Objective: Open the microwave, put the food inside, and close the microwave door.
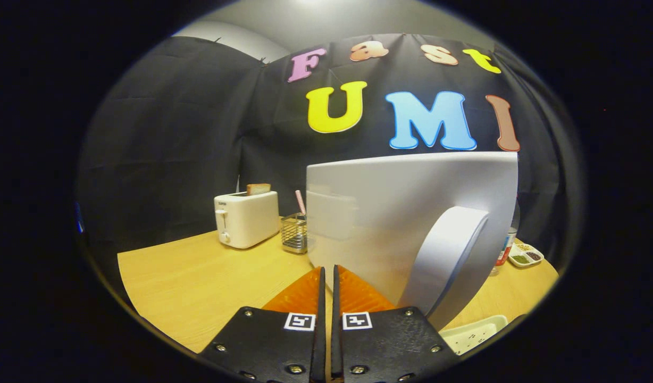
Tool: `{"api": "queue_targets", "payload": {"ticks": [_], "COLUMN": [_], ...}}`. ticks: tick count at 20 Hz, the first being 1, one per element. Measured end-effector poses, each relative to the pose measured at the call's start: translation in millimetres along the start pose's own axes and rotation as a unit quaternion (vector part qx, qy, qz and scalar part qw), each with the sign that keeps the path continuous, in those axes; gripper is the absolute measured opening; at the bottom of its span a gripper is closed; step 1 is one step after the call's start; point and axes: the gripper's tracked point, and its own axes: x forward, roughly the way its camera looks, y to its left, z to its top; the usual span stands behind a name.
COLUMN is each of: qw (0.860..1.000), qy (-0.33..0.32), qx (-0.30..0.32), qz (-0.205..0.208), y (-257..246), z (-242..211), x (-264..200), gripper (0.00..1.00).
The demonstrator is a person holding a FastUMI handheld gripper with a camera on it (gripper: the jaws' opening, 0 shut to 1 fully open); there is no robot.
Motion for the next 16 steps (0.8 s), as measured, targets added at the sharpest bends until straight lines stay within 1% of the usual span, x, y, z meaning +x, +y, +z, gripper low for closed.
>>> {"api": "queue_targets", "payload": {"ticks": [5,8,10,14,16], "qw": [0.999,0.998,0.996,0.992,0.991], "qy": [-0.006,-0.008,-0.011,-0.004,0.001], "qx": [0.007,0.008,0.006,-0.001,0.005], "qz": [-0.046,-0.067,-0.09,-0.125,-0.137], "y": [-45.5,-61.4,-76.4,-102.8,-112.3], "z": [7.7,6.7,7.9,3.9,-0.2], "x": [21.5,36.7,45.8,70.4,80.7], "gripper": [0.04,0.04,0.04,0.04,0.05]}}
